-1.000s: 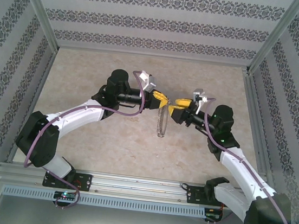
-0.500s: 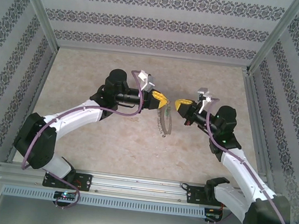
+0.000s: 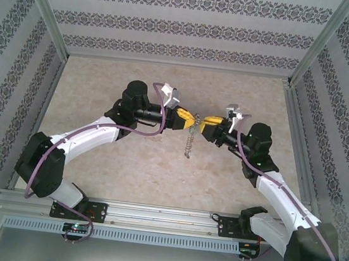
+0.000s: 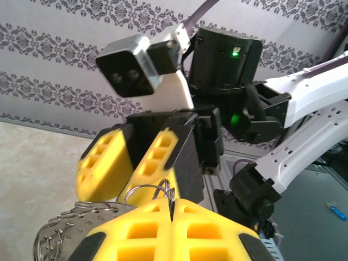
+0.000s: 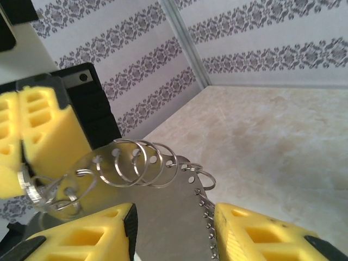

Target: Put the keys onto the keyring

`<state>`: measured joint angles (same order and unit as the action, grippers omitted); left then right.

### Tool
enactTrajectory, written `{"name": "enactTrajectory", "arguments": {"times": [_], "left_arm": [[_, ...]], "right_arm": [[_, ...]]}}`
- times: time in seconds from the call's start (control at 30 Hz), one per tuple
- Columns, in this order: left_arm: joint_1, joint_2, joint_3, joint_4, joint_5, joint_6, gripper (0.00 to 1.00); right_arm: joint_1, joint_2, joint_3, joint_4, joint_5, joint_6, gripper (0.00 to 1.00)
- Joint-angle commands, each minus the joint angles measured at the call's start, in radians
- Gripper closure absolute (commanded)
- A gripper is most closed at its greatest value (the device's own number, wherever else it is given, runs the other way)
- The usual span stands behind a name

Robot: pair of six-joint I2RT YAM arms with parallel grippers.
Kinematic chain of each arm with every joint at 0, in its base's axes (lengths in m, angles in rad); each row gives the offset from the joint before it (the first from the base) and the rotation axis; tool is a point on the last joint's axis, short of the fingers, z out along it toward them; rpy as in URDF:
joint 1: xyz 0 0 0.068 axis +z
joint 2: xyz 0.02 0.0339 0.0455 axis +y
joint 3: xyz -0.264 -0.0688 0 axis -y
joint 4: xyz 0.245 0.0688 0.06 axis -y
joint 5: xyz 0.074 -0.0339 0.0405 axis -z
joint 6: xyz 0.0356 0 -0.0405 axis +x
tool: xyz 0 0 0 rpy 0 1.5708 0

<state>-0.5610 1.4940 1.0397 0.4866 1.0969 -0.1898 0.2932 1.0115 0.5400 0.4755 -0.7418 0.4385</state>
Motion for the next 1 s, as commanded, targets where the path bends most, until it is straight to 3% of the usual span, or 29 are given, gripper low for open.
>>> {"name": "enactTrajectory", "arguments": {"times": [0.0,0.23,0.57,0.97], "left_arm": [[0.004,-0.002,-0.002,0.080,0.055,-0.033,1.00],[0.006,-0.003,-0.018,0.063,0.051,-0.025,1.00],[0.009,-0.007,-0.038,0.095,0.057,-0.046,1.00],[0.009,-0.013,-0.041,0.114,0.058,-0.060,1.00]], "right_arm": [[0.015,0.024,0.056,0.032,-0.024,-0.024,0.58],[0.022,0.023,0.100,0.030,-0.023,-0.021,0.59],[-0.025,-0.021,0.045,0.035,0.135,0.039,0.58],[0.021,-0.183,-0.057,0.010,-0.029,0.054,0.62]]}}
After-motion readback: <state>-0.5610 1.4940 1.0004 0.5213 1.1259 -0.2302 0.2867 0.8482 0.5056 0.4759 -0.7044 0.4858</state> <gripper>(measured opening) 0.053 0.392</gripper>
